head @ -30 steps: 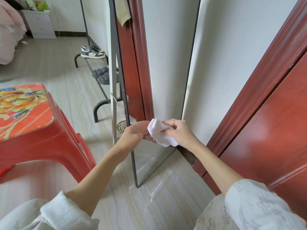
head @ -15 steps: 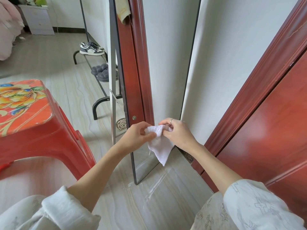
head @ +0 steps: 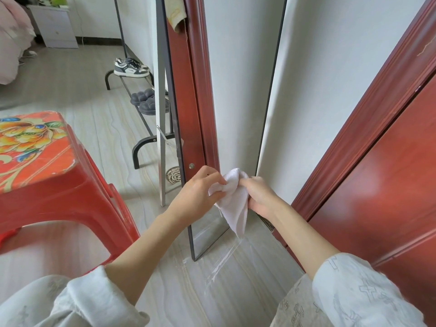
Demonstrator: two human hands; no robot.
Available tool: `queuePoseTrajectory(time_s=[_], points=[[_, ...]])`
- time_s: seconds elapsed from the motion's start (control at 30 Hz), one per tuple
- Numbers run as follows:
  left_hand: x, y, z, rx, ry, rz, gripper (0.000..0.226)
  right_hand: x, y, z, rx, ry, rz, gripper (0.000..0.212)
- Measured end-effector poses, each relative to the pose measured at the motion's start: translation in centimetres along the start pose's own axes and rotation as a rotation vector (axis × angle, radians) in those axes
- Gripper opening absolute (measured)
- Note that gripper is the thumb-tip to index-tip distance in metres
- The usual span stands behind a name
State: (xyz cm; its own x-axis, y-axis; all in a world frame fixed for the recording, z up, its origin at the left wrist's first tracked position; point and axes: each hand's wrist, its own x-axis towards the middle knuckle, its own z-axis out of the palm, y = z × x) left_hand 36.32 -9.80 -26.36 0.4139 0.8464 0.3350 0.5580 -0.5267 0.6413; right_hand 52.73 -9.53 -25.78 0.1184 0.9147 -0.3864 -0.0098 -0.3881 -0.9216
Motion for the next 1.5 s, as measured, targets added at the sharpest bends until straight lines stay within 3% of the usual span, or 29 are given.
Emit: queuePoseTrajectory(time_s=[0.07, 0.17, 0.27, 0.37, 0.53, 0.67, 0.8, 0.9, 1.07, 1.2, 1.3, 1.43, 1.5], points=[[0.0, -0.1, 0.3, 0.049, 0.000, 0.069, 0.020, 0.2, -0.3, 0.0, 0.082, 0.011, 0.036, 0.013], [-0.1, -0.3, 1.0, 0.087, -0.098, 0.132, 0.026, 0.4, -0.6, 0.3, 0.144, 0.051, 0.089, 0.024], [-0.4, -0.8, 1.7, 0.103, -0.122, 0.157, 0.032, 0.5, -0.8, 0.4, 0.215, -0.076, 0.174, 0.031], [-0.5, -1.2, 1.6, 0.064, -0.163, 0.075, 0.048, 0.8, -0.1, -0.4, 0.292, -0.210, 0.196, 0.042], [-0.1, -0.9, 1.0, -0.108, -0.163, -0.072, 0.052, 1.5, 1.2, -1.6, 0.214, -0.233, 0.109, 0.031], [0.2, -1.3, 1.0, -0.222, -0.036, -0.272, 0.044, 3.4, 1.7, -2.2, 0.012, -0.037, 0.057, 0.017], [0.4, -2.7, 0.4, -0.250, 0.226, -0.453, 0.035, 5.1, 1.5, -2.9, -0.236, 0.177, -0.020, 0.010], [0.9, -3.5, -0.6, -0.241, 0.433, -0.473, 0.019, 6.3, 0.7, -3.8, -0.276, 0.315, -0.111, 0.006], [3.3, -3.6, -1.6, -0.172, 0.624, -0.368, 0.033, 10.1, -4.0, -4.7, -0.215, 0.495, -0.260, 0.020], [6.5, -3.0, -3.4, -0.191, 0.743, -0.242, 0.033, 12.2, -10.0, -3.8, -0.094, 0.475, -0.420, 0.017], [8.5, -2.2, -4.7, -0.204, 0.741, -0.197, 0.027, 12.8, -13.1, -2.4, 0.065, 0.405, -0.479, 0.014], [10.0, -1.3, -5.0, -0.232, 0.751, -0.205, 0.021, 14.3, -11.7, -1.2, 0.130, 0.364, -0.508, 0.008], [10.2, -1.4, -4.7, -0.189, 0.771, -0.214, 0.021, 15.7, -8.7, -1.5, 0.164, 0.371, -0.475, 0.016]])
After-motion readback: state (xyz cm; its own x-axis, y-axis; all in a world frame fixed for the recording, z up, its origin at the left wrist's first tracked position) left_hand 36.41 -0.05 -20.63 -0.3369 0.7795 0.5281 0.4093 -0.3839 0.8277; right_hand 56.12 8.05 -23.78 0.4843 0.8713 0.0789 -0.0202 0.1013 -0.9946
